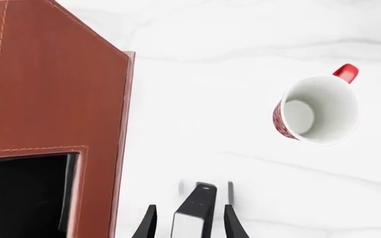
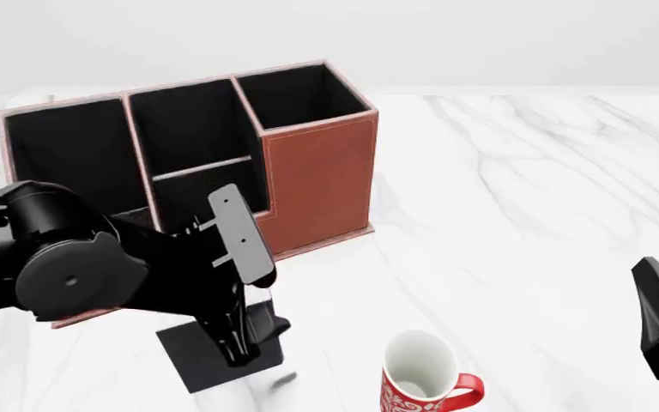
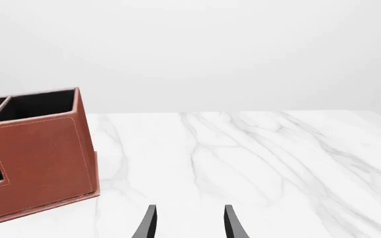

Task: Pick up the book and place it in the front compartment of the caddy.

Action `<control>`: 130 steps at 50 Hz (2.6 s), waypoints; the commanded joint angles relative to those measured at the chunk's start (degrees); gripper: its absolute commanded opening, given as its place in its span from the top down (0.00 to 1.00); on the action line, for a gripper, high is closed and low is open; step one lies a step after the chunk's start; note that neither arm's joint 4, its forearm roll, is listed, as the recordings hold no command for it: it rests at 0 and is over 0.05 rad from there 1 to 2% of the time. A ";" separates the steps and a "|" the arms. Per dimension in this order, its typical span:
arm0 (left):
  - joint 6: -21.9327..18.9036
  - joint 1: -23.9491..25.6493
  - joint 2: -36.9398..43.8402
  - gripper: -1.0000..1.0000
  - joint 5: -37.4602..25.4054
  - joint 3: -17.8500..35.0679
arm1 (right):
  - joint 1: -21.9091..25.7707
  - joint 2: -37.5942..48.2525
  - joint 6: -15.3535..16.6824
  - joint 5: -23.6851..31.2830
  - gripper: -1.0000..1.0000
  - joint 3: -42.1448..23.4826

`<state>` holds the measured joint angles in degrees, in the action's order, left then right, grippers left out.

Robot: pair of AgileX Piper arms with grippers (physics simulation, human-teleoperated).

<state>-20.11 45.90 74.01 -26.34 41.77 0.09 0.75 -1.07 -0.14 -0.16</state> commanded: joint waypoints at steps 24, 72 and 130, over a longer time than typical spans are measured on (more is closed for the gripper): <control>-1.19 0.89 2.55 1.00 1.86 -1.84 | 0.00 -0.08 0.11 0.05 0.00 -0.02; -26.48 -9.00 -5.58 1.00 -22.96 25.44 | 0.00 -0.08 0.11 0.05 0.00 -0.02; -34.96 -18.56 6.32 1.00 -16.55 36.86 | 0.00 -0.08 0.11 0.05 0.00 -0.02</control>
<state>-53.00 28.23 79.11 -44.82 77.97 0.09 0.75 -1.07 -0.14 -0.16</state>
